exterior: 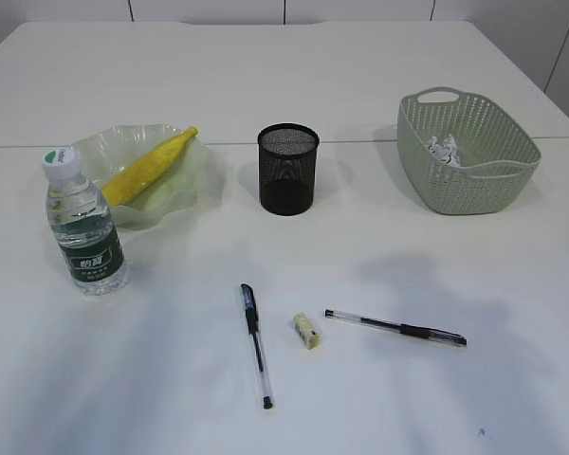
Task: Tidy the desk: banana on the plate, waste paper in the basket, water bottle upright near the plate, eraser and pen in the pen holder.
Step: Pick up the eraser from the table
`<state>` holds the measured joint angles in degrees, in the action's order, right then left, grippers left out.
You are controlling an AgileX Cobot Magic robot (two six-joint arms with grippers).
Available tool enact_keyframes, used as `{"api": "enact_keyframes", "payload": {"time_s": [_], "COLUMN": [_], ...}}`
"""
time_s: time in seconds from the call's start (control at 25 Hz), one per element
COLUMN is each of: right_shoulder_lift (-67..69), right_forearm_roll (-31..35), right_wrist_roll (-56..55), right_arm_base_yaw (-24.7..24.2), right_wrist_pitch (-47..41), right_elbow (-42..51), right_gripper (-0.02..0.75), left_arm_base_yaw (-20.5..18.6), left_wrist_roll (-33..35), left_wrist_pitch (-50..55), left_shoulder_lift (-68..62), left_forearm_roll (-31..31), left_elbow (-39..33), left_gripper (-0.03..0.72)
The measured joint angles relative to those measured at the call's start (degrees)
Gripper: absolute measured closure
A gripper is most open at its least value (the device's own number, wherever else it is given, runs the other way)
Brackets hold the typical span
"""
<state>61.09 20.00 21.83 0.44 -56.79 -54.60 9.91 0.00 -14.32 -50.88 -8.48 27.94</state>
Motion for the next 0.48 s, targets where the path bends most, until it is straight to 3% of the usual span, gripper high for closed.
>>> {"api": "enact_keyframes", "payload": {"time_s": [0.48], "right_shoulder_lift": [3.1], "right_forearm_roll": [5.0], "right_wrist_roll": [3.2], "right_arm_base_yaw": [0.0], "right_wrist_pitch": [-0.2], "right_elbow": [-3.8], "right_gripper": [0.499], "left_arm_base_yaw": [-7.2], "left_wrist_roll": [0.6], "left_wrist_pitch": [7.2], "left_shoulder_lift": [5.8], "left_forearm_roll": [2.8], "left_elbow": [0.0], "left_gripper": [0.095]}}
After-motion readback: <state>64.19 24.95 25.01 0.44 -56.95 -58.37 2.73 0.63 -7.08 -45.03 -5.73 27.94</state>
